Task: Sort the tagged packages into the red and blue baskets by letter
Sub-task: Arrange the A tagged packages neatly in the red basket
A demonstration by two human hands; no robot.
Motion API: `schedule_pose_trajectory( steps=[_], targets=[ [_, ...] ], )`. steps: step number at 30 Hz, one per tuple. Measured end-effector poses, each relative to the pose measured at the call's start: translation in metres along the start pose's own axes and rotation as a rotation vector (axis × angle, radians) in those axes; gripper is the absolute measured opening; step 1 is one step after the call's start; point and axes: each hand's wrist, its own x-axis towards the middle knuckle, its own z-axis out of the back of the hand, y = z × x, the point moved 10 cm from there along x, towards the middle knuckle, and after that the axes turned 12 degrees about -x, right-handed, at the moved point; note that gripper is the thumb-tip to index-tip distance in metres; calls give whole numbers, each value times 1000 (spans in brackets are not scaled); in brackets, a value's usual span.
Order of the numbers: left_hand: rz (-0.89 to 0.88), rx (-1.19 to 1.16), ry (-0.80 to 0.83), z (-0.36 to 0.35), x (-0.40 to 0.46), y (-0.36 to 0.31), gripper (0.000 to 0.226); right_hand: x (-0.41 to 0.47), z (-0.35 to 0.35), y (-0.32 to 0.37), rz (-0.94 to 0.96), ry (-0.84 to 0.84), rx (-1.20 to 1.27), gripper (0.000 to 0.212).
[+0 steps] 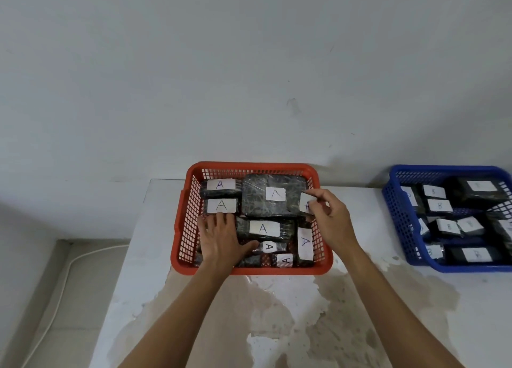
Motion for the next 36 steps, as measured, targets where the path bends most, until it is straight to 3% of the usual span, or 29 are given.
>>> schedule_pose_trajectory(
  steps=[6, 14, 17, 25, 32, 36],
  targets=[
    [-54, 3, 1, -1, 1, -3, 103, -2, -5, 1, 62, 10, -109, 24],
    [-208, -204, 4, 14, -4, 16, 49, -4, -12, 7, 133, 23, -200, 26],
    [-258, -75, -16, 27, -4, 29, 42, -5, -20, 9, 147, 52, -242, 26],
    [-404, 293, 61, 36, -10, 44, 69, -16, -94, 25, 184, 262, -303, 35],
    [-309, 322, 65, 32, -5, 46, 76, -16, -102, 17, 136, 277, -279, 33],
    [-308, 269, -13, 41, -5, 47, 85, -18, -104, 14, 107, 288, -284, 37]
  ],
)
